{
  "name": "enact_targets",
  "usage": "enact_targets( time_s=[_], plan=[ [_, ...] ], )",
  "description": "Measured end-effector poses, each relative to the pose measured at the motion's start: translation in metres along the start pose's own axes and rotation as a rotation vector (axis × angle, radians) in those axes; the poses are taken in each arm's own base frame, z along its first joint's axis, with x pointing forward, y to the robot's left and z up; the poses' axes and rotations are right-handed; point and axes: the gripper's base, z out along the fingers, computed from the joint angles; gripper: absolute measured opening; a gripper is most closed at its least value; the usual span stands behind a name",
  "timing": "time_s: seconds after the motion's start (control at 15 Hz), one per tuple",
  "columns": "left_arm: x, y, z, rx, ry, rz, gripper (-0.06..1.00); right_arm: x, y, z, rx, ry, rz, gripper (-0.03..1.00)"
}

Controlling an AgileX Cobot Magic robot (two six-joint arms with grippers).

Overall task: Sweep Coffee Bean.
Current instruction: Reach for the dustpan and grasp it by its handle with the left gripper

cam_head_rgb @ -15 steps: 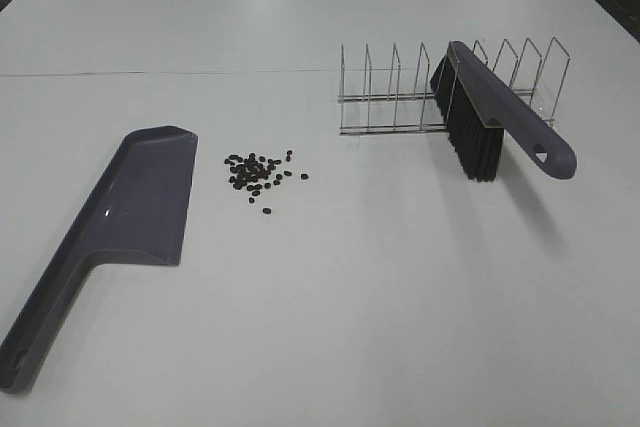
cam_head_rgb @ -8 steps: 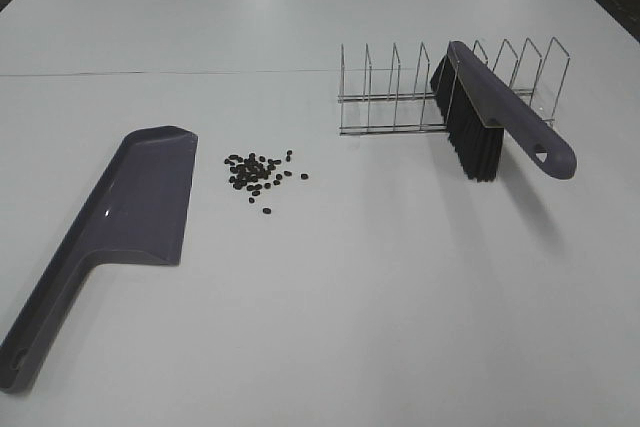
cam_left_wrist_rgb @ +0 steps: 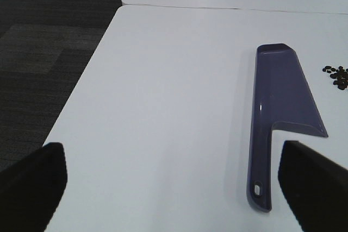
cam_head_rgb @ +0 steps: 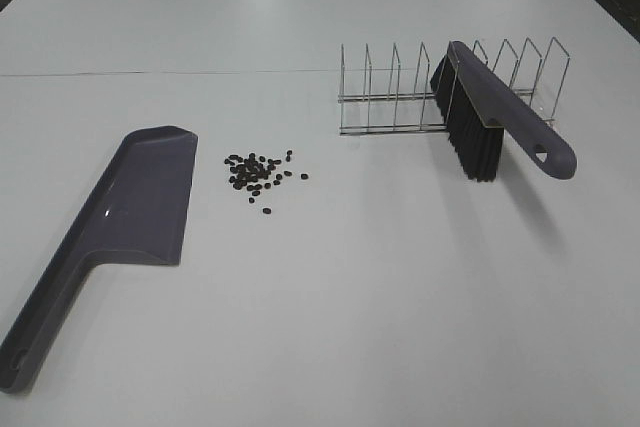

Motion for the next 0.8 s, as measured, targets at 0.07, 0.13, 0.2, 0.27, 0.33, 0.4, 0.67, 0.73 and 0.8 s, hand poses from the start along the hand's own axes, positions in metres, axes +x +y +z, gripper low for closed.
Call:
enact_targets(
  time_s=[0.07,0.13,0.2,0.27,0.33,0.4,0.67,0.73,0.8],
  plan=[
    [0.0,0.0,0.0,0.0,0.0,0.0,0.99,0.0,0.0,0.0,0.0,0.0,0.0,0.62],
    [0.0,0.0,0.0,0.0,0.0,0.0,0.99,0.0,0.0,0.0,0.0,0.0,0.0,0.62],
    [0.0,-0.0001,0.0,0.001,0.0,0.0,0.99,0.0,0.0,0.0,0.0,0.0,0.0,0.62],
    [0.0,-0.0005,0.0,0.005,0.0,-0.003,0.99,0.0,0.0,0.0,0.0,0.0,0.0,0.62],
    [0.0,-0.0011,0.0,0.012,0.001,-0.007,0.99,0.0,0.0,0.0,0.0,0.0,0.0,0.62],
    [0.0001,-0.0017,0.0,0.019,0.001,-0.01,0.99,0.0,0.0,0.0,0.0,0.0,0.0,0.62],
    [0.0001,-0.0023,0.0,0.025,0.001,-0.013,0.99,0.0,0.0,0.0,0.0,0.0,0.0,0.62],
    [0.0001,-0.0023,0.0,0.025,0.001,-0.013,0.99,0.0,0.0,0.0,0.0,0.0,0.0,0.62],
    [0.0001,-0.0023,0.0,0.025,0.001,-0.013,0.99,0.0,0.0,0.0,0.0,0.0,0.0,0.62]
  ],
)
